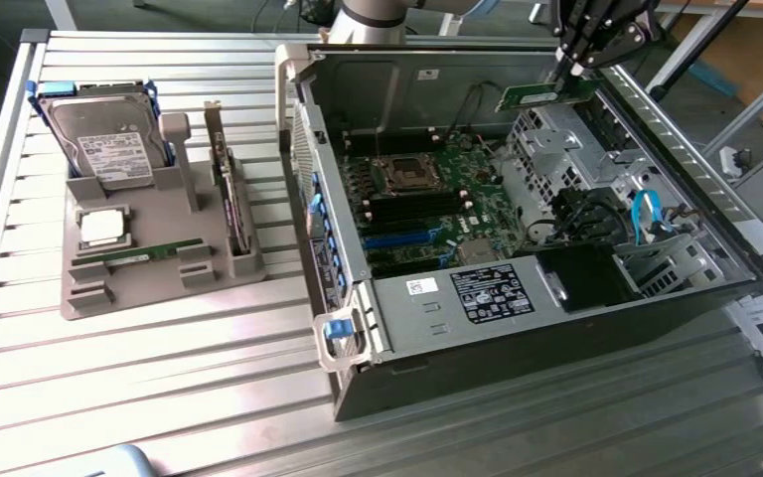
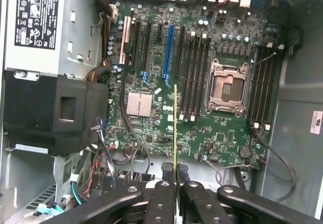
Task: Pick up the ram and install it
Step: 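Pick up the ram and move it above insertion slot, then insert the ram into the slot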
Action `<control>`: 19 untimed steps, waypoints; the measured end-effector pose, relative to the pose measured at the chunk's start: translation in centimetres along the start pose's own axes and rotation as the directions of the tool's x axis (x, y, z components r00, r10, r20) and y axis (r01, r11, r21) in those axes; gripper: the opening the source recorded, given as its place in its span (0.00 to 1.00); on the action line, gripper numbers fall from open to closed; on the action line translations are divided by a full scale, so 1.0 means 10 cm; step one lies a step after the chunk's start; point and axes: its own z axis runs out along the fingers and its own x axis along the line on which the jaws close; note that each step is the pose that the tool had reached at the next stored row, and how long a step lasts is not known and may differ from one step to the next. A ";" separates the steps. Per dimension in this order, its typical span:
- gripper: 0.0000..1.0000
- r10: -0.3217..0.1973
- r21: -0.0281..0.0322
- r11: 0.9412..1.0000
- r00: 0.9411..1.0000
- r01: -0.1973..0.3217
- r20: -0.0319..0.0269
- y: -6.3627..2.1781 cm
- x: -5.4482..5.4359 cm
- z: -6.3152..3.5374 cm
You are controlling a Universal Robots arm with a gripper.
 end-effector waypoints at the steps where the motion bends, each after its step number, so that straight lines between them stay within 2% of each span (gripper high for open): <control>1: 0.13 0.000 0.000 1.000 1.000 0.000 0.000 -0.013 -0.01 0.000; 6: 0.13 0.000 0.000 1.000 1.000 0.000 0.000 -0.037 -0.01 0.000; 19: 0.13 0.007 0.000 1.000 1.000 -0.007 0.000 -0.024 -0.02 0.019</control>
